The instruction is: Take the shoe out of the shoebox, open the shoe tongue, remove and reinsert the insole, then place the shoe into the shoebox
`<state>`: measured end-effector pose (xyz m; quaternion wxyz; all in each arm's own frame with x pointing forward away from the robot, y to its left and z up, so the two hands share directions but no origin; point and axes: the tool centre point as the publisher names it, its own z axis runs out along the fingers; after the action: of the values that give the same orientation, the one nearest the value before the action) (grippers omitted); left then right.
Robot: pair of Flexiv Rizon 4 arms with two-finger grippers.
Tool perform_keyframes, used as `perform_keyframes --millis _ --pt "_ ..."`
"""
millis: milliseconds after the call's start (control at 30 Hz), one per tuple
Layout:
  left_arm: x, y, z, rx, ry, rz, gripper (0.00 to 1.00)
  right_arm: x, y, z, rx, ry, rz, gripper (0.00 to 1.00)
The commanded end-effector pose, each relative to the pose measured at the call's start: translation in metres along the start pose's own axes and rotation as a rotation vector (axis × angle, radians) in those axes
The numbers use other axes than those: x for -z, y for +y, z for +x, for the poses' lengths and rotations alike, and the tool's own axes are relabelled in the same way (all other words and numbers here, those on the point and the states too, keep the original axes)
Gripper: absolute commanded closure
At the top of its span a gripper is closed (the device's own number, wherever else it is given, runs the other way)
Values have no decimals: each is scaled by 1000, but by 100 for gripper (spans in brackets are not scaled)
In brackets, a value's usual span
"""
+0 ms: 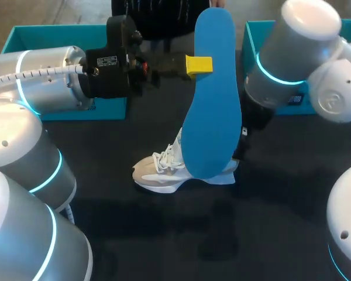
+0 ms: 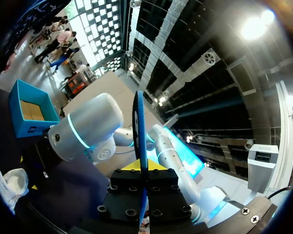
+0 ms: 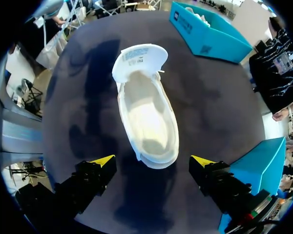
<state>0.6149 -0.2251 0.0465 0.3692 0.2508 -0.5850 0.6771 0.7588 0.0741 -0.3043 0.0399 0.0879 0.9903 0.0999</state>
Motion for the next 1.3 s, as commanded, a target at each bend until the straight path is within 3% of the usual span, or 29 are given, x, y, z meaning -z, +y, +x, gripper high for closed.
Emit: perform_keyframes --millis 33,1300 --pt "0 2 0 0 0 4 100 4 8 0 4 -4 108 0" --pt "0 2 0 0 0 4 100 11 13 -1 7 -14 97 0"
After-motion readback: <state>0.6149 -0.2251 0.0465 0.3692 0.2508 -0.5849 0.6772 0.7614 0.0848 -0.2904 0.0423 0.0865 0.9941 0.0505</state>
